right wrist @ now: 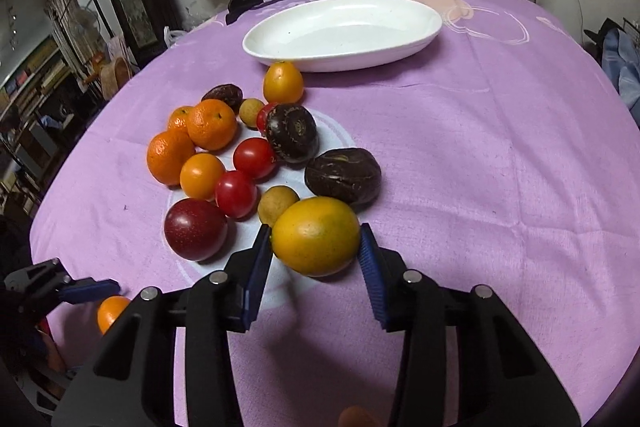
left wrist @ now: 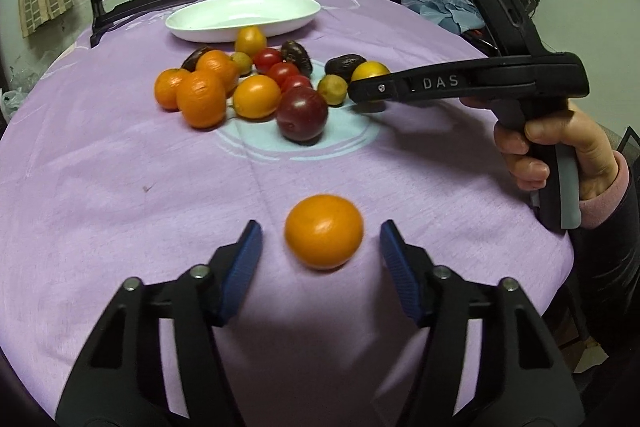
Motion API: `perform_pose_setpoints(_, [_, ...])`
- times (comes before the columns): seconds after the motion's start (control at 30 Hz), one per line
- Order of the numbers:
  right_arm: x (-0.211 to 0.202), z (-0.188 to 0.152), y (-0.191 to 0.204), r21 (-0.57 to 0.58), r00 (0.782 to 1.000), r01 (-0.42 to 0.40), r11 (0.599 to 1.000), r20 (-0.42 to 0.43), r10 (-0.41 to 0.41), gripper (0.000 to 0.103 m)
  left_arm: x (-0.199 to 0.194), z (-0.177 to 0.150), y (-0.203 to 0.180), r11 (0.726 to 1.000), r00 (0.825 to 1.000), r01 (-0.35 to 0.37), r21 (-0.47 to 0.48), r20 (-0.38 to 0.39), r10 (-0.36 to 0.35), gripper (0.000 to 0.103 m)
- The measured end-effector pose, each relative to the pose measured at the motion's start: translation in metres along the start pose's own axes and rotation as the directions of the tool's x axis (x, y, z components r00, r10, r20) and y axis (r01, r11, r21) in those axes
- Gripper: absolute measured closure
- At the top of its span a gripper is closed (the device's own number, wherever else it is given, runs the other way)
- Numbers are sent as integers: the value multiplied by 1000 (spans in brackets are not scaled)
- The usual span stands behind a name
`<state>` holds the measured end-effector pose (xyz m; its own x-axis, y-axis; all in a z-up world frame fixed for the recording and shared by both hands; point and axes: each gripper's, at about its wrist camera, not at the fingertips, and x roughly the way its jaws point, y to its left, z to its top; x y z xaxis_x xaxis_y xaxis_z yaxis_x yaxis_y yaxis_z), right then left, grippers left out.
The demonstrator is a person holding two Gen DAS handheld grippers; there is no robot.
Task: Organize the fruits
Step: 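Grasp the yellow citrus with the right gripper while the left gripper grasps the orange, then carry both fruits over the white plate and open both grippers to release them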
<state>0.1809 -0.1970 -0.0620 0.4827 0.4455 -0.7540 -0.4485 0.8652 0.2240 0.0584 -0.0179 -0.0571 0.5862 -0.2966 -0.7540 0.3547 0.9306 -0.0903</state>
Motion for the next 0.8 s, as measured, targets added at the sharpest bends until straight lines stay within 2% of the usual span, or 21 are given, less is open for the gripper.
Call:
perform_pose_setpoints(0.13, [-2,0,-2,13,1000,-6,1000,6,6,59,10,5,-1,1000,999,-4,-6,-35,4,63])
perform_pose_setpoints(0.3, [-7,-3,-1,11,1000,-20,1000,14,20,59,9,6,3,1000,999,19,-16,-40,-19,63])
perform_pose_setpoints(0.37, [-10,0,-1,10,999,-40,999,26,40,59,4,15,11,999,999,38,-25,-20,-38,63])
perform_pose_setpoints(0.5, [-18,26,-1,20,993,-73,997,97,71,59,-12,58,33,998,996,42,-38,84,-38,63])
perform_pose_setpoints(0.63, [-10,79,-11,64,979,-51,997,199,38,59,-3,126,65,998,982,-15,-65,189,27,63])
perform_pose_setpoints(0.73, [12,113,-20,76,970,-6,997,241,-13,59,27,176,93,993,975,-35,-116,213,59,63])
perform_pose_setpoints(0.8, [33,133,-26,81,969,13,997,244,-32,59,56,201,111,985,979,-55,-163,186,86,63])
